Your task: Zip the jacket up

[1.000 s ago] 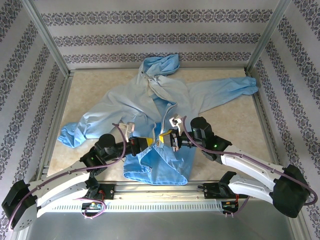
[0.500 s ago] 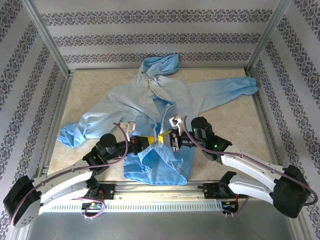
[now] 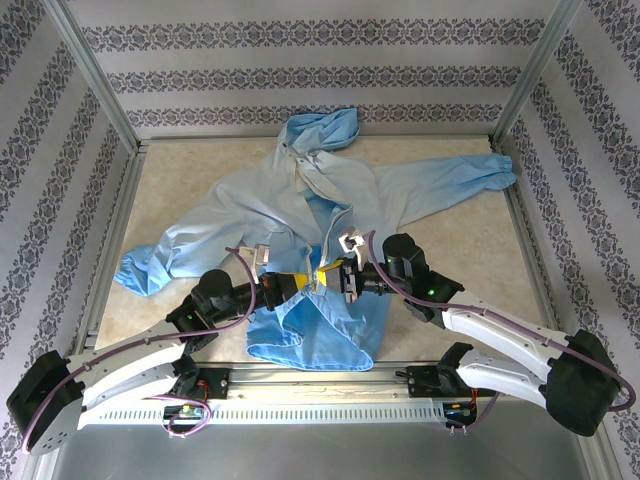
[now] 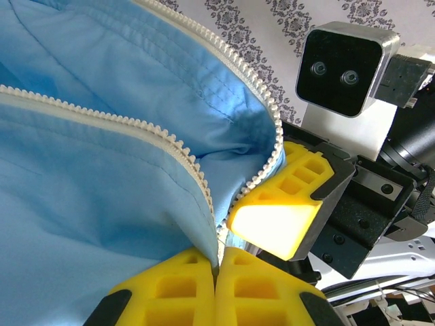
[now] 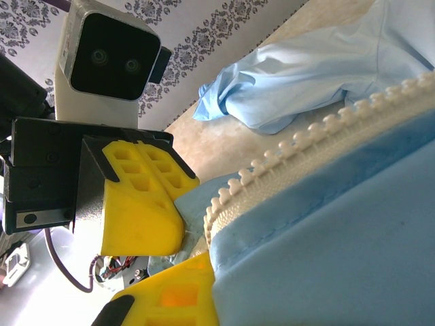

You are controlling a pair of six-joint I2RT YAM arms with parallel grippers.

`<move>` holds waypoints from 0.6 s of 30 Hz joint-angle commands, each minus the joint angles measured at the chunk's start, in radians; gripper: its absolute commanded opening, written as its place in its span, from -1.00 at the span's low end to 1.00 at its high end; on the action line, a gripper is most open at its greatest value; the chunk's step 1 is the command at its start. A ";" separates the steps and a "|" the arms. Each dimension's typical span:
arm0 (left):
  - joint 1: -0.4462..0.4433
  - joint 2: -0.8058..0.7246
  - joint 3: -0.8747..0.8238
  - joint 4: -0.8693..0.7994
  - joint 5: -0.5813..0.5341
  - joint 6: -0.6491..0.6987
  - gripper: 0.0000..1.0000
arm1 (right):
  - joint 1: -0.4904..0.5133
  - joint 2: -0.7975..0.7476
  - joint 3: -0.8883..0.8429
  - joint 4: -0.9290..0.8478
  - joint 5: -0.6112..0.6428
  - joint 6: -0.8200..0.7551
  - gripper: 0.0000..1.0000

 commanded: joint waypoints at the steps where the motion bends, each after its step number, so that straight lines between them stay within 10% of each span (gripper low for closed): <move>1: 0.010 0.004 -0.014 0.073 -0.014 -0.015 -1.00 | 0.000 -0.007 -0.002 0.062 -0.031 0.001 -1.00; 18: 0.010 0.051 -0.030 0.148 0.029 -0.035 -1.00 | -0.002 -0.010 -0.005 0.082 0.000 0.016 -1.00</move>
